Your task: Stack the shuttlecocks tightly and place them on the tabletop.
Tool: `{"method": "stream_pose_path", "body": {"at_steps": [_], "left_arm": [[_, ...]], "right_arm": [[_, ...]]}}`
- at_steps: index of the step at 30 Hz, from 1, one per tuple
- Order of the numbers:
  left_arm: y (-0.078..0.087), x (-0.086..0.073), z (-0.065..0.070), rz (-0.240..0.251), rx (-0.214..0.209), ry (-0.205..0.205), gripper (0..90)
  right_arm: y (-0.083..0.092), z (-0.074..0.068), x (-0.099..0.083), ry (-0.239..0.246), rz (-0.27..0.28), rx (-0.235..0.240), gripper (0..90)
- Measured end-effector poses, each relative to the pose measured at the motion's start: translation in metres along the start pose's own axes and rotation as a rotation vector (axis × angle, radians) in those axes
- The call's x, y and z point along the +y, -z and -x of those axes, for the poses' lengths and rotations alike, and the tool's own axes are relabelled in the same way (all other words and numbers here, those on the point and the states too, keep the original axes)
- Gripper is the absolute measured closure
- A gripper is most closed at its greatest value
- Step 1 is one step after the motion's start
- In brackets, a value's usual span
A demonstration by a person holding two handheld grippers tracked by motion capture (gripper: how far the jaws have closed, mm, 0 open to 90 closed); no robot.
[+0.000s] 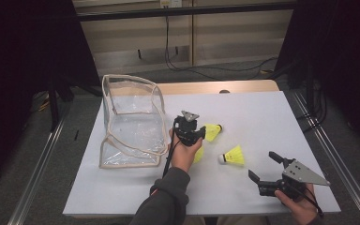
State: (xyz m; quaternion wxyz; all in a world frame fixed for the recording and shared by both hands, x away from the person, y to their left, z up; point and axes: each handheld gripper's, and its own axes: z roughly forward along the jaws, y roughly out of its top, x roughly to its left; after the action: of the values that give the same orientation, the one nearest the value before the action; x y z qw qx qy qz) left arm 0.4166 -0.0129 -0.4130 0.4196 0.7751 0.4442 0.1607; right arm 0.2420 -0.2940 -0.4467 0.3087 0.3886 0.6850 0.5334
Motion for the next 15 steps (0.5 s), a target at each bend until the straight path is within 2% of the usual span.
{"method": "stream_pose_path", "body": {"at_steps": [4,9,15], "left_arm": [[0.003,0.0,0.004,-0.017,-0.016,0.005,55.0],[0.011,0.0,0.011,-0.032,-0.038,-0.009,48.6],[0.024,-0.004,0.017,-0.036,-0.059,-0.022,48.2]], "right_arm": [[0.0,0.0,0.0,0.004,0.001,0.001,2.8],[0.0,0.0,0.0,0.002,-0.001,0.0,2.8],[0.0,0.0,0.0,0.0,0.0,0.003,2.8]]}}
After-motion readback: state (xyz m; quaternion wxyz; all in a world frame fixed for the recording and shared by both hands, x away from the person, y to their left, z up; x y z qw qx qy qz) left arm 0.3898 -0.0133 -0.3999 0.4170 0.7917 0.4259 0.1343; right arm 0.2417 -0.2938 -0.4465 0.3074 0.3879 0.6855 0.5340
